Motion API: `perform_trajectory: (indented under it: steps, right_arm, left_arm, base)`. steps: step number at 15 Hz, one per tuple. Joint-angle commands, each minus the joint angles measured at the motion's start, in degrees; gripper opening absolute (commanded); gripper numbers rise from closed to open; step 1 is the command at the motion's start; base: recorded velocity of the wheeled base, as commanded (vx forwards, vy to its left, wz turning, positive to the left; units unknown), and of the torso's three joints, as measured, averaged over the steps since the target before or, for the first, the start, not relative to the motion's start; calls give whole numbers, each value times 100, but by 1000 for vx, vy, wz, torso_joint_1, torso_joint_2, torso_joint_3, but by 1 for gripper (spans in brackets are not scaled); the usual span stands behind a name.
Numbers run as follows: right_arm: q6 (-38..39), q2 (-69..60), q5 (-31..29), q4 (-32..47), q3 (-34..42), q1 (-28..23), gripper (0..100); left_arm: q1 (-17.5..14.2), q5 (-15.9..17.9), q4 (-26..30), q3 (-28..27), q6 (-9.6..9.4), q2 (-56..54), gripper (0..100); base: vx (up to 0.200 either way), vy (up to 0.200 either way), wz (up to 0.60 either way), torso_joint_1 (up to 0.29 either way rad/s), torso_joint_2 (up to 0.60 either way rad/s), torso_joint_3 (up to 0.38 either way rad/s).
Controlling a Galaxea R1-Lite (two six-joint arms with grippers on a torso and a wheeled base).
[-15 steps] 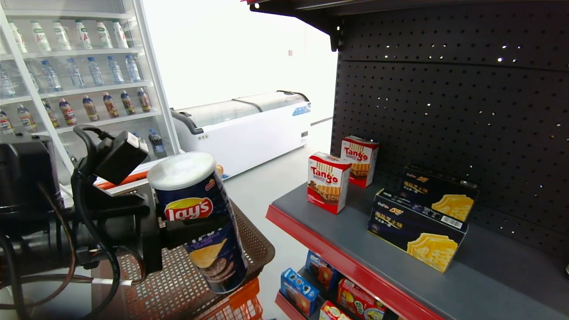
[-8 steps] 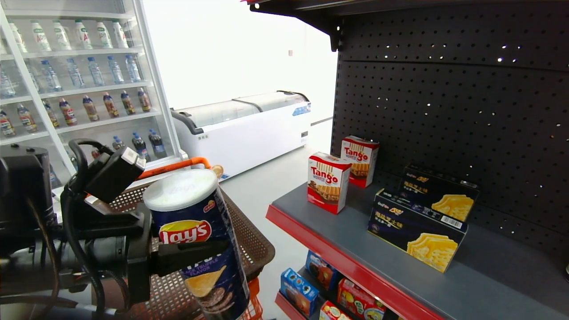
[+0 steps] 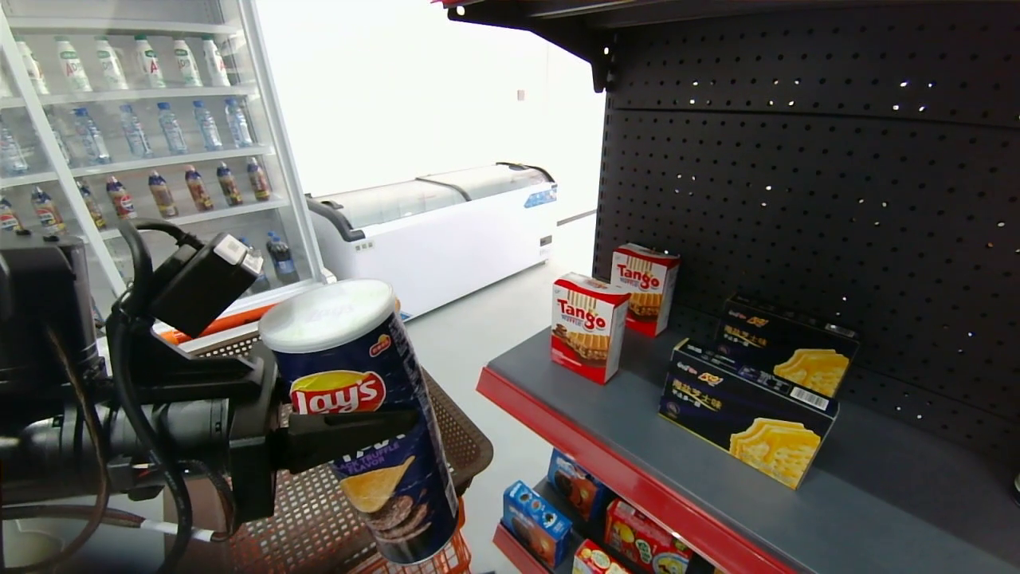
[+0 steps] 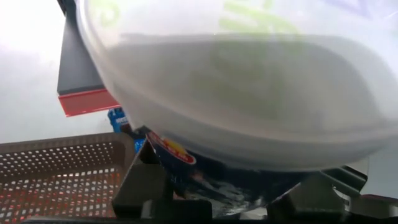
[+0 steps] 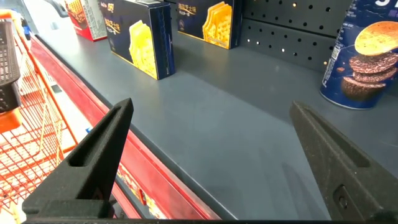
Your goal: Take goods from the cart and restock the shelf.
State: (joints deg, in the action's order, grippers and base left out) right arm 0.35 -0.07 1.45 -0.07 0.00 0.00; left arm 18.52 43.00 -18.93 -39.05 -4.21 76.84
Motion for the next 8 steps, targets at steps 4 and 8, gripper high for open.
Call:
perform_trajectory:
  steps: [4,8]
  right_arm:
    - [0,7,4,-1,0,0,100]
    - [0,7,4,-1,0,0,100]
  left_arm:
    - [-6,25,12,-77,-1,77,0]
    - [-6,25,12,-68,-1,77,0]
  base:
    - [0,0,0,0,0,0]
    - [0,0,-600,-1,2,2]
